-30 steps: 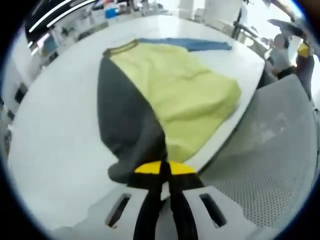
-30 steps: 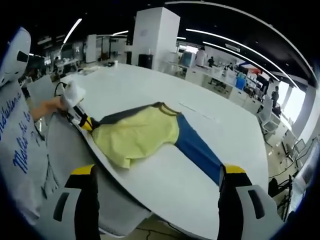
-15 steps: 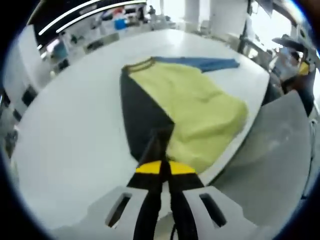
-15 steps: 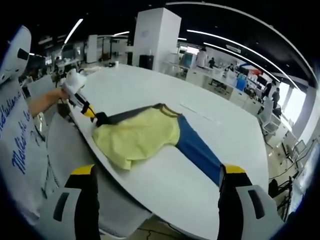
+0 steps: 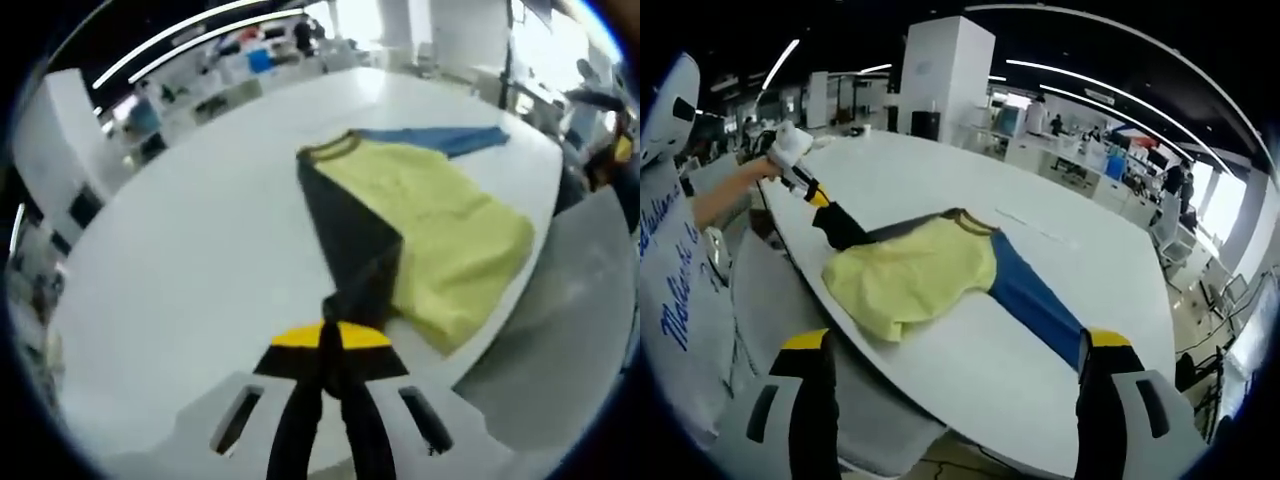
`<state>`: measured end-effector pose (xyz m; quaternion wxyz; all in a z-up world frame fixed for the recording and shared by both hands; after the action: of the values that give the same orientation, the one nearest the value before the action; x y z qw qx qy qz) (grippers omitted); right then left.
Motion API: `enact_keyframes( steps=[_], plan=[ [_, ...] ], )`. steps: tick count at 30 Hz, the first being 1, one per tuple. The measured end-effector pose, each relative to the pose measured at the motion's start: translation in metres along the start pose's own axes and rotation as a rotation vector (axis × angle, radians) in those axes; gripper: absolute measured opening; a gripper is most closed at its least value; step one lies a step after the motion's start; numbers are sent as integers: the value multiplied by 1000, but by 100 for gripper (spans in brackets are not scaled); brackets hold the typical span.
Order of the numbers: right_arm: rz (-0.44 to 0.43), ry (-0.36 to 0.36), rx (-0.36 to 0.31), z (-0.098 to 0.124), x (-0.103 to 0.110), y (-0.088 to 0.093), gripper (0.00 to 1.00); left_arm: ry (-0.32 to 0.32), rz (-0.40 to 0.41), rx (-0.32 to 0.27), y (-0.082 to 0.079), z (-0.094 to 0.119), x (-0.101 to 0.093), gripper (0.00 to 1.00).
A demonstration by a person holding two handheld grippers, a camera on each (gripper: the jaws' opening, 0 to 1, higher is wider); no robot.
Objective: Fold the garment on the visible template until the final outline fits inside the template.
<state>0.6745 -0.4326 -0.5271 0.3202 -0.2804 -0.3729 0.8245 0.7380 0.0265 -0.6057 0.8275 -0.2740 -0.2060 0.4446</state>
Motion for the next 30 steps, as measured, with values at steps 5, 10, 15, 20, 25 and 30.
enact_keyframes(
  steps=[5,10,15,20,25,30],
  plan=[
    [-3,5,1,0,4,-1,100,-30,-2,2,0,4,17,0],
    [-13,19,1,1,7,-2,100,-55,-11,-6,0,7,32,0],
    [-7,14,0,0,15,-6,100,-72,-10,-13,1,7,47,0],
    [0,17,-2,1,15,-9,100,-95,-11,-24,4,8,64,0],
    [-11,38,-13,3,12,-11,100,-112,6,-28,10,7,82,0],
    [-18,34,-35,6,17,-16,100,-127,10,-32,14,5,94,0]
  ],
)
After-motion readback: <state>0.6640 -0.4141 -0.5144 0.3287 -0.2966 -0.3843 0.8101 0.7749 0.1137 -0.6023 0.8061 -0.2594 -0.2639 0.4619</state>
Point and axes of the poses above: the point that each gripper's makers call its tool centre point, and the gripper's own axes: z roughly backward along the fingers, x roughly to its left, y roughly out of its underside, the point moved 8 cm from there along z, roughly backward along the fingers, and after that the axes turned 5 degrees about y, right-handed, at the moved point
